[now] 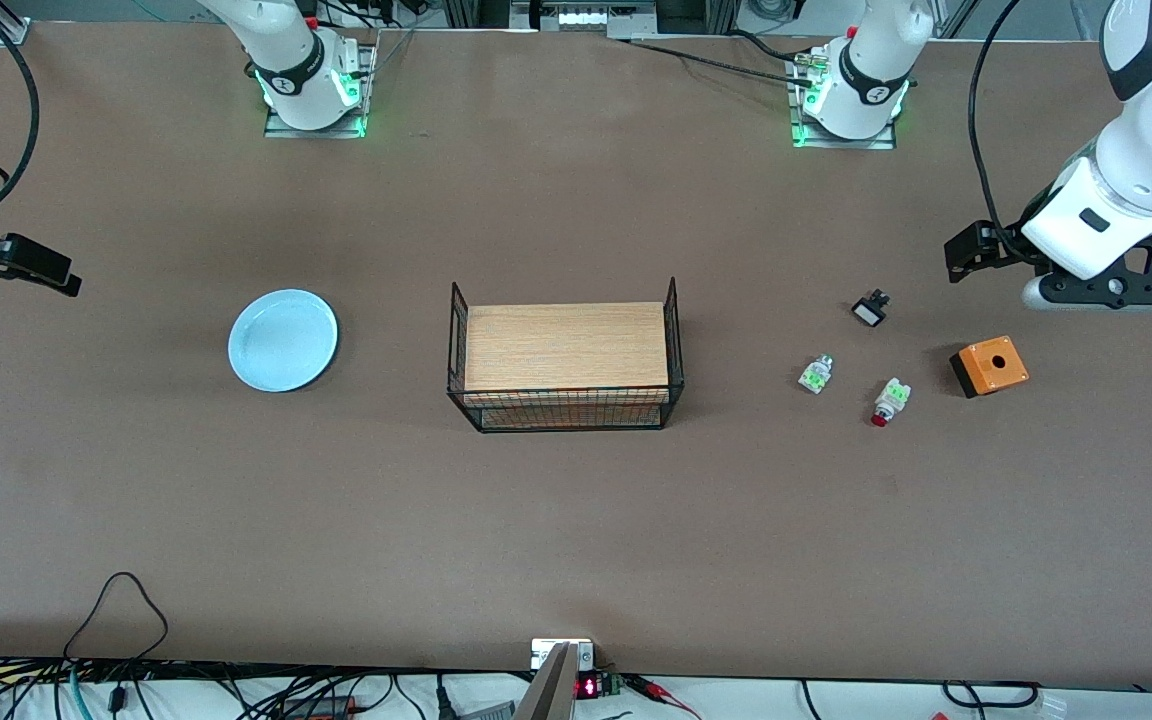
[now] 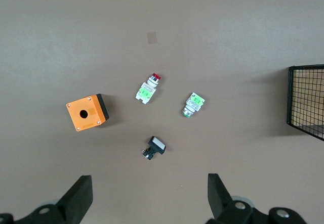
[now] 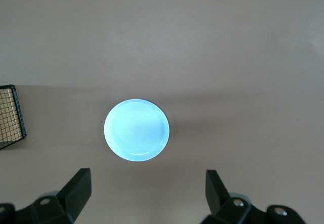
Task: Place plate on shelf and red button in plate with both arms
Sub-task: 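Move the right gripper down toward the rim of the pale blue plate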
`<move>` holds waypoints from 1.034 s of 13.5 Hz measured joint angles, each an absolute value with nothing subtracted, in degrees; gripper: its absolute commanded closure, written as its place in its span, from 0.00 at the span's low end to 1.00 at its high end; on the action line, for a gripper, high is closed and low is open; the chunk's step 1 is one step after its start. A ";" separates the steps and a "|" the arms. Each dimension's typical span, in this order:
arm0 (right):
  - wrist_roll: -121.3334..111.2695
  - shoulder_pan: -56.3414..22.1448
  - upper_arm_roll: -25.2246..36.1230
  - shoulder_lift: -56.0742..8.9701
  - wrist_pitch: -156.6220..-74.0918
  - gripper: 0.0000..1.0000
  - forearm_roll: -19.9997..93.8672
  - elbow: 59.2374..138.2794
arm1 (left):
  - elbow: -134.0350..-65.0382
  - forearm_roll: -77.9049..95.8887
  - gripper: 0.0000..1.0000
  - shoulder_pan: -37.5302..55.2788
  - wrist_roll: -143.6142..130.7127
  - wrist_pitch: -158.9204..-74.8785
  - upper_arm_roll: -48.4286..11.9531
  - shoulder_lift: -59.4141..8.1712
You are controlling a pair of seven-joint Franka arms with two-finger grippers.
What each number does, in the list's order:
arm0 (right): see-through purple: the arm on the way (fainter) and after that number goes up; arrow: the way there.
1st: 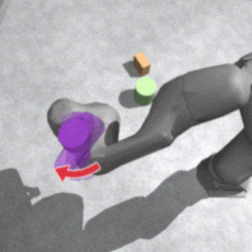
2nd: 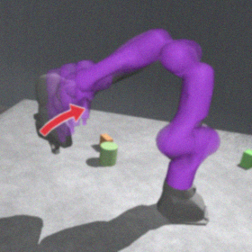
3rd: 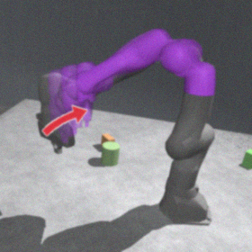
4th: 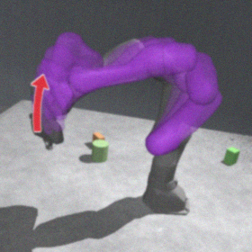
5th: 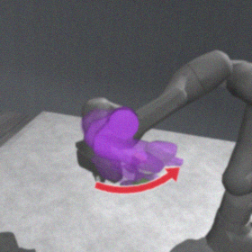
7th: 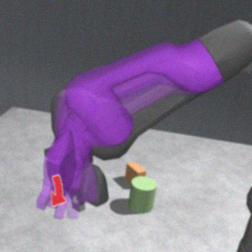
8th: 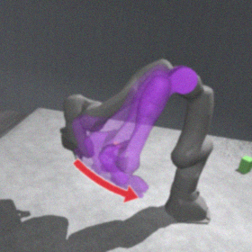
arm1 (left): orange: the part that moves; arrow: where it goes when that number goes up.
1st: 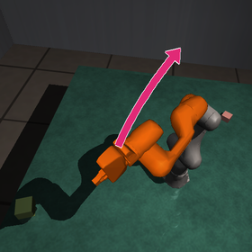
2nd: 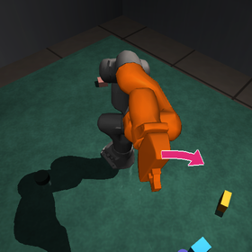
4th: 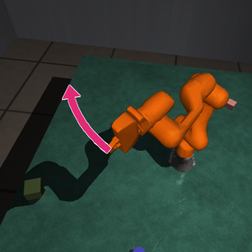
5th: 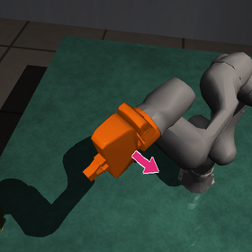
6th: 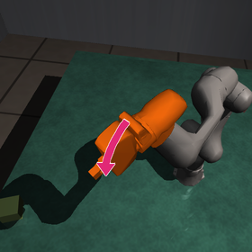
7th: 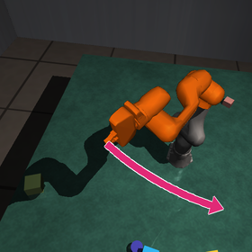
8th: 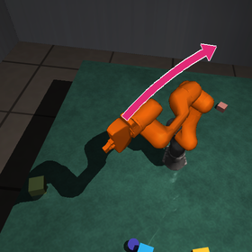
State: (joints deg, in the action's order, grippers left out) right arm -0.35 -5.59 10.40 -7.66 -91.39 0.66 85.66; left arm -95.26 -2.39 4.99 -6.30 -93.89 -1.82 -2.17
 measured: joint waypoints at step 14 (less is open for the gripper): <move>-0.38 -5.60 10.56 -16.54 -105.43 0.00 0.88 95.68 | -95.24 -2.40 0.00 4.87 -6.30 -93.89 -1.73 -2.17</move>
State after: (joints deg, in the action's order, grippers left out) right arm -0.38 -5.60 10.56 -16.54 -105.43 0.88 95.68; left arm -95.24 -2.40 4.87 -6.30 -93.89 -1.73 -2.17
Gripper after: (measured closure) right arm 0.000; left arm 0.000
